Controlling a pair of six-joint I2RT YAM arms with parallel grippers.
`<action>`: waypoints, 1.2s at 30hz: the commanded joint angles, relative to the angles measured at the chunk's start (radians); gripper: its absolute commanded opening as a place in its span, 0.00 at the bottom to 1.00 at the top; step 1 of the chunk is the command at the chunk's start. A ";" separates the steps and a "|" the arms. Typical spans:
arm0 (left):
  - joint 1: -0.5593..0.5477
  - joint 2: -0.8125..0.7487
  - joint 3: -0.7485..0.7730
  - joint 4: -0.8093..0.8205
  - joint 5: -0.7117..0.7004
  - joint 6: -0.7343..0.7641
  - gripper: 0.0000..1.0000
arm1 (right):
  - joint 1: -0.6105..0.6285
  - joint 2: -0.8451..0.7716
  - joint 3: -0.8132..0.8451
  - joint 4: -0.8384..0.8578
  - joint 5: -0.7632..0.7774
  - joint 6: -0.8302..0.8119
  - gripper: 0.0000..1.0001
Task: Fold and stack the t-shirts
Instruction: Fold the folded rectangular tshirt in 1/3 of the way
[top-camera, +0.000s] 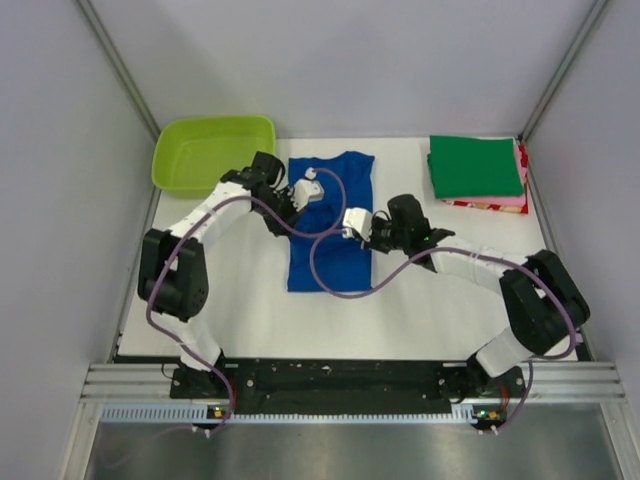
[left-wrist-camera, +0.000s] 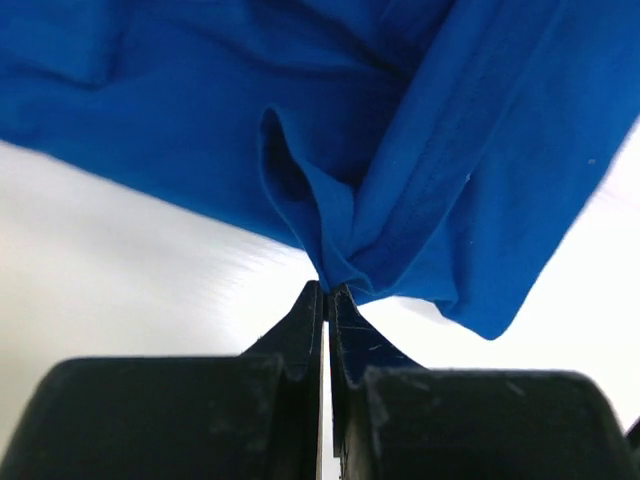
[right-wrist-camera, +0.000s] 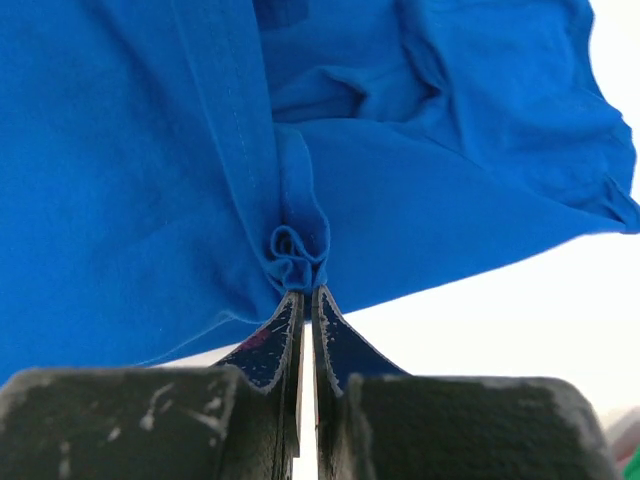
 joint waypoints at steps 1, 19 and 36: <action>0.060 0.096 0.130 0.044 -0.024 -0.098 0.00 | -0.059 0.070 0.100 0.125 0.015 0.001 0.00; 0.060 0.319 0.319 0.109 -0.155 -0.104 0.00 | -0.101 0.212 0.191 0.085 0.107 -0.050 0.00; 0.057 0.241 0.417 0.063 -0.114 -0.086 0.38 | -0.152 0.148 0.235 0.038 0.152 0.124 0.50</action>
